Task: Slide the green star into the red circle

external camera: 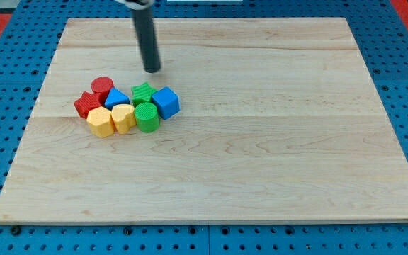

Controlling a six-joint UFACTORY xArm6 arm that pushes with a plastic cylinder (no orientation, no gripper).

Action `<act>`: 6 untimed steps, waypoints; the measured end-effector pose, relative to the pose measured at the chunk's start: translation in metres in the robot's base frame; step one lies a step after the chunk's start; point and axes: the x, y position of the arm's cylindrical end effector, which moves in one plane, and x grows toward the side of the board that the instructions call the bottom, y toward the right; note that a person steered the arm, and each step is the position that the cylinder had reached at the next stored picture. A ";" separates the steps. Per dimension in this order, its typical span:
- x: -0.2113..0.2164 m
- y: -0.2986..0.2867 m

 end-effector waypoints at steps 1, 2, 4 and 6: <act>0.054 0.067; 0.079 0.086; 0.061 0.011; 0.052 -0.013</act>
